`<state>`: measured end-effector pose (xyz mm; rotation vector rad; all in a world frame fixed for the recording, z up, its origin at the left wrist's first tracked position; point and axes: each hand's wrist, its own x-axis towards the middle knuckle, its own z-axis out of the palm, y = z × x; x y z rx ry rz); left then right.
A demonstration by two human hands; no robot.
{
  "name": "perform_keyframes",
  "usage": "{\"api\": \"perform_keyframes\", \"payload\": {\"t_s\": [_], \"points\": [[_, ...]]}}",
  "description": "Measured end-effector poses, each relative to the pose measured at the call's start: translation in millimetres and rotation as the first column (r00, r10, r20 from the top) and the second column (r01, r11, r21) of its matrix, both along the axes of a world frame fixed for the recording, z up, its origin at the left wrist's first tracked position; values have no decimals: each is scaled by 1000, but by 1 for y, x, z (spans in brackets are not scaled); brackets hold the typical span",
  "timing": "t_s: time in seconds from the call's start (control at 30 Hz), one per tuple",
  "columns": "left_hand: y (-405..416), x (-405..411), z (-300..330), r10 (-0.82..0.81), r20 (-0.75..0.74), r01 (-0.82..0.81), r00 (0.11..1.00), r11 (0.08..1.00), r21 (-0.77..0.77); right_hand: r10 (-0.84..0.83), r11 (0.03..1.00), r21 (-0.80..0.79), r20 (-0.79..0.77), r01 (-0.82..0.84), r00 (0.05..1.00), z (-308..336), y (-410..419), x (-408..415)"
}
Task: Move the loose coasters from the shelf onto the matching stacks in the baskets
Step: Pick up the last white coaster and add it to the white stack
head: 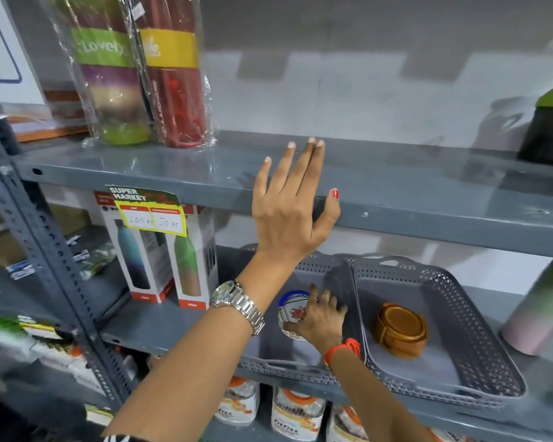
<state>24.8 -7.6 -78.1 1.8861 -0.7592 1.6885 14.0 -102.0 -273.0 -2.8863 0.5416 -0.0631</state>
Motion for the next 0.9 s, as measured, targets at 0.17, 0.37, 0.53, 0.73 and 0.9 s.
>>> {"api": "perform_keyframes", "payload": {"t_s": [0.17,0.37,0.53,0.73,0.9], "points": [[0,2,-2,8,7,-8,1000,1000,-8,157,987,62,-160,-149,974,-2,-13,17],[-1,3,-4,20,29,-20,999,1000,-5,296,952,166,-293,-256,909,3,-28,33],[-1,3,-4,18,30,-18,999,1000,-8,238,946,266,-182,-185,954,1,-27,36],[-1,2,-4,9,27,-9,1000,1000,-9,169,960,251,-158,-126,973,-1,-18,34],[0,2,-4,2,22,-2,1000,1000,-5,131,971,220,-174,-91,976,-4,-9,31]]}}
